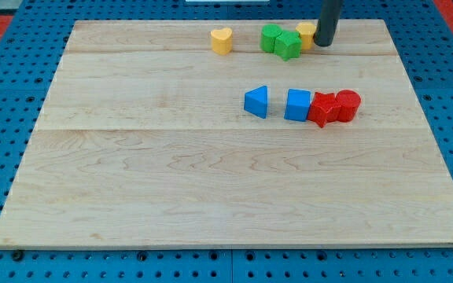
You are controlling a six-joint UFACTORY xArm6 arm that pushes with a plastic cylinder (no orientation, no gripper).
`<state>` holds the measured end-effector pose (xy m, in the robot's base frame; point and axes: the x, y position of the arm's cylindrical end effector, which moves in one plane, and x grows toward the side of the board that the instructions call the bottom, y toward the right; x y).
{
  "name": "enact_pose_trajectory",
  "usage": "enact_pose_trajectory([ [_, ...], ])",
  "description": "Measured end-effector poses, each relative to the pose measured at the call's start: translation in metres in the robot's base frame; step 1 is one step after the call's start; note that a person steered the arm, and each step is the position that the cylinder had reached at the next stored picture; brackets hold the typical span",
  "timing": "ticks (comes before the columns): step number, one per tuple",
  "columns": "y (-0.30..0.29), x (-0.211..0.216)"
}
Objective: Move the yellow blocks to the top left of the board
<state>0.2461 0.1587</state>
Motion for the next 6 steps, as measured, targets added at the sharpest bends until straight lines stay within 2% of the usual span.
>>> enact_pose_trajectory([
  [1,0.008,-0.019],
  [2,0.042,-0.041],
  [3,0.003,-0.042],
  [5,-0.108,-0.017],
  [6,-0.114,-0.014],
])
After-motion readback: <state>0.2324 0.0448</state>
